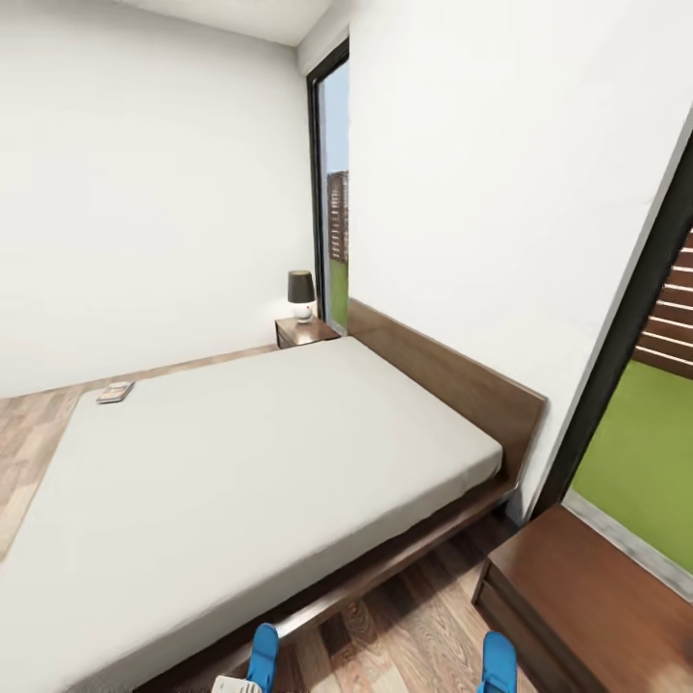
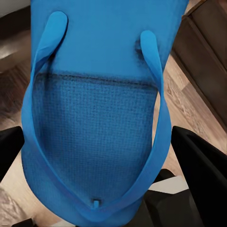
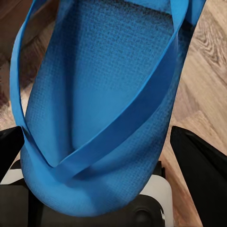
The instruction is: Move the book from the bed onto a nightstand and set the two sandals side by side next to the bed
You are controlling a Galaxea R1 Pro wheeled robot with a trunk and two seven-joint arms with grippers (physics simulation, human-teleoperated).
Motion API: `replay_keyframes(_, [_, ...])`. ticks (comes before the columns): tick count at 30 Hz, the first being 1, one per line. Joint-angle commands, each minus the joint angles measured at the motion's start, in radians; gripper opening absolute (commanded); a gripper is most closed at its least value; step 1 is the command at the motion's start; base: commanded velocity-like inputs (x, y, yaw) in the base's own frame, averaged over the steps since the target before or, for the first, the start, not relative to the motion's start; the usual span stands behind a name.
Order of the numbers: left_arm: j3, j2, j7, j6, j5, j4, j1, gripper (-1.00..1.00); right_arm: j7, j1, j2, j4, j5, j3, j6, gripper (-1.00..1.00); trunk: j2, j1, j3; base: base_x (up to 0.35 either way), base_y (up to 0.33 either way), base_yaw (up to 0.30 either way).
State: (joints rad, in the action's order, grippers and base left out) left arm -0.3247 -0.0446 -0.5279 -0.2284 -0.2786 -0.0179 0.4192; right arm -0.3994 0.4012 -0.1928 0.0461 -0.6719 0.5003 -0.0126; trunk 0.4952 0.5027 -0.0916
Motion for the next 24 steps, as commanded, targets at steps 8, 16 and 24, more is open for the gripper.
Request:
replay_keyframes(8, [-0.008,0.000,-0.001,-0.005,-0.011,0.001,0.001,-1.00,-0.004,0.001,0.000,0.000,-0.010,0.008,-0.001,-1.00,0.002,0.000,-0.002,0.000,0.000,0.292])
replay_keyframes(16, [-0.009,0.000,-0.001,-0.005,-0.011,0.001,0.001,-1.00,-0.004,0.001,0.000,0.000,-0.010,0.008,-0.001,-1.00,0.002,0.000,-0.002,0.000,0.000,0.292])
replay_keyframes(24, [-0.008,0.000,-0.001,-0.004,-0.011,0.001,0.001,-1.00,-0.004,0.001,0.000,0.000,-0.009,0.007,-0.001,-1.00,0.002,0.000,-0.002,0.000,0.000,0.292])
